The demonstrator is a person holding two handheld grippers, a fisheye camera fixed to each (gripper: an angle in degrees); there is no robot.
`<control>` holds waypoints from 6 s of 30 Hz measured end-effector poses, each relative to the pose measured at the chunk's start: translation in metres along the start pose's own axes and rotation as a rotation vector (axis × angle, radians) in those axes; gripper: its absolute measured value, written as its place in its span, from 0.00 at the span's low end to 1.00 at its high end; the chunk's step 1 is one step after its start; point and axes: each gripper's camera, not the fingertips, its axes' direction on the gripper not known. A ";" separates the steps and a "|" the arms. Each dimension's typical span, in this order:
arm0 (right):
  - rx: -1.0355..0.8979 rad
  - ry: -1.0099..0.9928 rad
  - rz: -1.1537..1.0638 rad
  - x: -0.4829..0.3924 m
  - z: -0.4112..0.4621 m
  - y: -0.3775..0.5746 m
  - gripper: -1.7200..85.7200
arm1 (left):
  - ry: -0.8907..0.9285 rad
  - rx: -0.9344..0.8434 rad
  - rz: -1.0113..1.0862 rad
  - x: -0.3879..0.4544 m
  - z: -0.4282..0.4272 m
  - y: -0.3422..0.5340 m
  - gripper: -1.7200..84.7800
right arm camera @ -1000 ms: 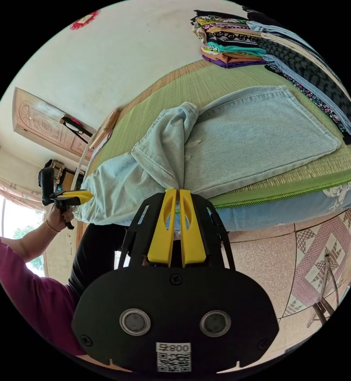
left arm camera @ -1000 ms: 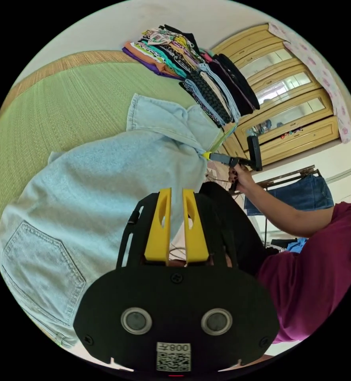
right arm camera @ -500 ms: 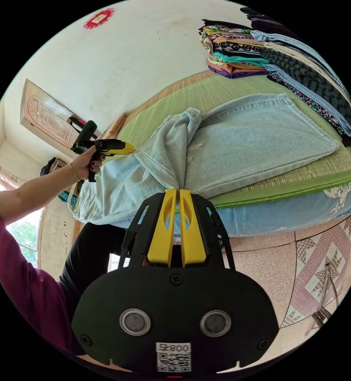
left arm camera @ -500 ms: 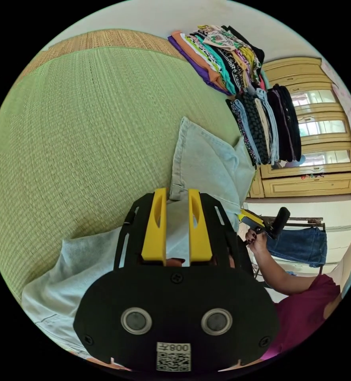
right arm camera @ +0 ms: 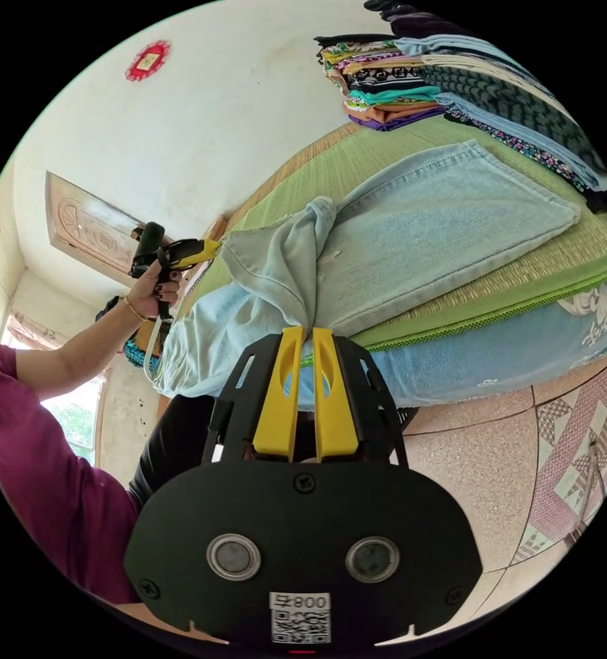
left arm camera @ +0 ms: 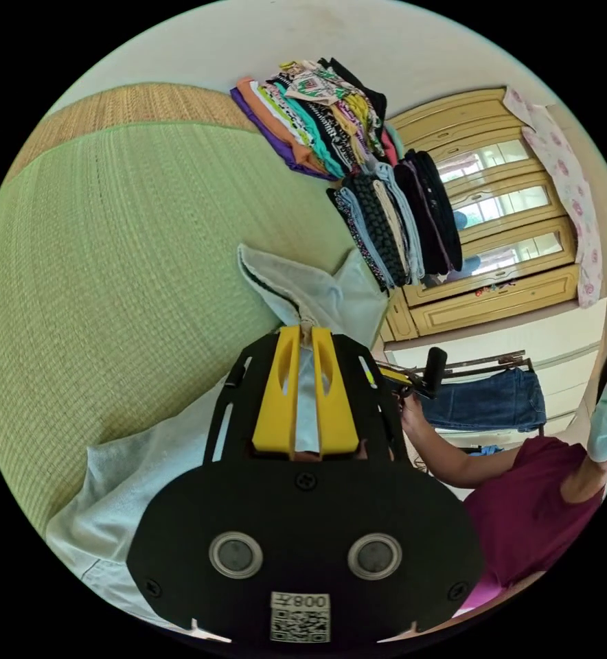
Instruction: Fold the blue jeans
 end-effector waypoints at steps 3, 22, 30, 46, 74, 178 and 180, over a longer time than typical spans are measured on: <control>0.091 0.023 0.015 -0.002 -0.024 0.006 0.08 | 0.045 0.011 0.080 0.023 0.012 -0.021 0.05; 0.166 0.105 -0.288 -0.072 -0.016 -0.043 0.06 | 0.173 -0.039 0.259 0.066 0.133 -0.106 0.09; 0.185 0.064 -0.227 -0.042 -0.015 -0.019 0.04 | 0.061 0.018 0.147 0.004 0.166 -0.153 0.13; 0.222 -0.028 -0.165 0.018 -0.033 0.010 0.03 | 0.208 -0.117 0.158 -0.026 0.280 -0.215 0.05; 0.319 0.026 0.278 0.234 -0.078 0.052 0.03 | -0.056 -0.237 0.364 0.112 0.468 -0.298 0.02; -0.400 -0.336 -0.616 -0.430 0.268 -0.238 0.03 | -0.431 -0.024 0.326 0.024 -0.360 0.285 0.06; -0.391 -0.332 -0.622 -0.436 0.258 -0.244 0.04 | -0.417 0.007 0.310 0.025 -0.368 0.291 0.04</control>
